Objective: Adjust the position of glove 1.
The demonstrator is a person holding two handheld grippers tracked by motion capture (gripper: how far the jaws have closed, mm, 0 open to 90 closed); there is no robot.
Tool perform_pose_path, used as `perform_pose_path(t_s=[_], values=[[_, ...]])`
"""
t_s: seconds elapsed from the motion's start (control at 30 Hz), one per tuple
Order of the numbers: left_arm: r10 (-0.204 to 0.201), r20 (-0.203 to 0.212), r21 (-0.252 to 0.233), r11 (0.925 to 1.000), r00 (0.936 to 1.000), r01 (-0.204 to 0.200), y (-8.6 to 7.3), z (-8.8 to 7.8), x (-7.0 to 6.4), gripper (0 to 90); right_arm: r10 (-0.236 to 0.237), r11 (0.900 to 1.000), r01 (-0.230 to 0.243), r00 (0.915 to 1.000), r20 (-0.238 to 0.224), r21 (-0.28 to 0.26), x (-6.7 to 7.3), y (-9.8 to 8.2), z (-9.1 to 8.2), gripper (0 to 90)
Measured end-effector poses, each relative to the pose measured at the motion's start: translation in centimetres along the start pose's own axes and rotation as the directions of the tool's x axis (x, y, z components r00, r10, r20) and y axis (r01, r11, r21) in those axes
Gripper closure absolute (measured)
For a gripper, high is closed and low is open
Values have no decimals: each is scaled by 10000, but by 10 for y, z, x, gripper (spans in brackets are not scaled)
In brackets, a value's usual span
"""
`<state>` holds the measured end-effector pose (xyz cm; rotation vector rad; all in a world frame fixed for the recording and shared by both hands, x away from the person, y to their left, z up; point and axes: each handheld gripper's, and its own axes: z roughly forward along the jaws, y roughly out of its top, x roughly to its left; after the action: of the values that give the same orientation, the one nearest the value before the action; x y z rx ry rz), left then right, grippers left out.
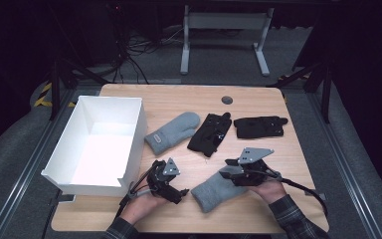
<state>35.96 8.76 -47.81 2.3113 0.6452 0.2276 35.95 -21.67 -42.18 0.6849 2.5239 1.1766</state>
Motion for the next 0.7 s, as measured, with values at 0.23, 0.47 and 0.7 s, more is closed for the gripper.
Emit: perform_pose_path(t_s=[0.23,0.47,0.7], values=[[-2,2,0,10000,10000,2,0,0,0,0,902,9959,-900,9917,918,-69,-23,-22,-24,422],[1,0,2,10000,10000,-1,0,0,0,0,1564,9877,-1549,9735,1670,-223,-40,-44,-43,358],[-9,-5,-2,10000,10000,9,0,0,0,0,2226,9746,-2227,9489,2238,-251,-53,-71,-56,309]])
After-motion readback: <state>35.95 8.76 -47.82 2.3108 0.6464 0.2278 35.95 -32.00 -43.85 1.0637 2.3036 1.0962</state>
